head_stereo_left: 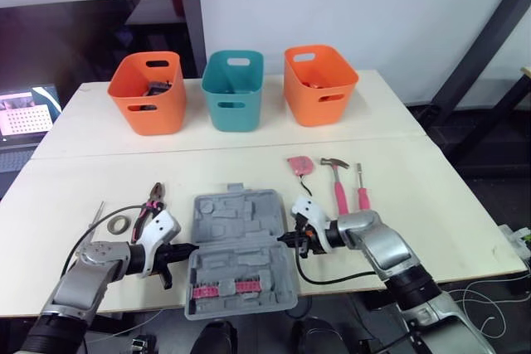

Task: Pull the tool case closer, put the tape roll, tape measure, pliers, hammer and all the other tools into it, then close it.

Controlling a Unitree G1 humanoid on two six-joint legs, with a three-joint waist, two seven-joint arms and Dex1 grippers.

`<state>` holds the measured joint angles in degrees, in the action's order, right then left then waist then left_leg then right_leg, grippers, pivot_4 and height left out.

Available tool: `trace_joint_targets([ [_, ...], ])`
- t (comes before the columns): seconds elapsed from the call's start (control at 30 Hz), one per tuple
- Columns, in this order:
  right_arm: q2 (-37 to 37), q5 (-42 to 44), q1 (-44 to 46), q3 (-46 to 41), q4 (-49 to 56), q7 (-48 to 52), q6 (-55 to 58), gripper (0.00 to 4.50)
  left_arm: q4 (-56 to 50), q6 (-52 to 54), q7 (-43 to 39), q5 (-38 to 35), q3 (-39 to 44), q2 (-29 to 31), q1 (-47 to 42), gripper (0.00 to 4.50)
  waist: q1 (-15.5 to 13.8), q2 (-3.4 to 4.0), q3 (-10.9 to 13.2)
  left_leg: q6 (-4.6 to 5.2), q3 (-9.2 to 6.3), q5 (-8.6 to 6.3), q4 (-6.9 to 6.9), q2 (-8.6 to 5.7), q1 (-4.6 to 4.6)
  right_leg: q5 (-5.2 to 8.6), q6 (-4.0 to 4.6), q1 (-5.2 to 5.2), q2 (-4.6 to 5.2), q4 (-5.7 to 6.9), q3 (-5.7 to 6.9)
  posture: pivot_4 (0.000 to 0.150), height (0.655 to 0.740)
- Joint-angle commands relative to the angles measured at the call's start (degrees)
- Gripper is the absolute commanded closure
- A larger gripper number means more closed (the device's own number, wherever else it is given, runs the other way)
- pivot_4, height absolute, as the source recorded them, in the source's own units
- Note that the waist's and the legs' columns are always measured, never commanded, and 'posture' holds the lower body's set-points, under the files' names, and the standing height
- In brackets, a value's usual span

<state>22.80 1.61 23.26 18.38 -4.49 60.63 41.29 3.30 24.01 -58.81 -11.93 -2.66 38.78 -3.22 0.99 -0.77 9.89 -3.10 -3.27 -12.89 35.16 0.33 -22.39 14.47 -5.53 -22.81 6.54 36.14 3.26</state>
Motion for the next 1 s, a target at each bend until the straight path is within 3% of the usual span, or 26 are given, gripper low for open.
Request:
trace_joint_targets([
  [0.03,0.63,1.35,-2.11,3.58,1.65,0.74,2.41,4.49,-0.64,2.88,-0.3,0.19,-2.6,0.26,2.92,4.5,-0.01,0.0,-0.05,0.0,0.01,0.0,0.0,0.0,0.0,0.05,0.03,0.01,0.0,-0.01,0.0,0.15,0.74],
  [1.0,6.52,6.13,-1.92,0.14,0.4,-1.46,2.75,4.49,1.7,1.1,-1.31,0.16,-0.84,3.28,3.97,4.5,-0.31,0.03,-0.11,0.01,0.03,-0.02,0.0,0.03,-0.01,0.2,-0.11,-0.01,0.03,-0.08,0.0,0.15,0.74],
])
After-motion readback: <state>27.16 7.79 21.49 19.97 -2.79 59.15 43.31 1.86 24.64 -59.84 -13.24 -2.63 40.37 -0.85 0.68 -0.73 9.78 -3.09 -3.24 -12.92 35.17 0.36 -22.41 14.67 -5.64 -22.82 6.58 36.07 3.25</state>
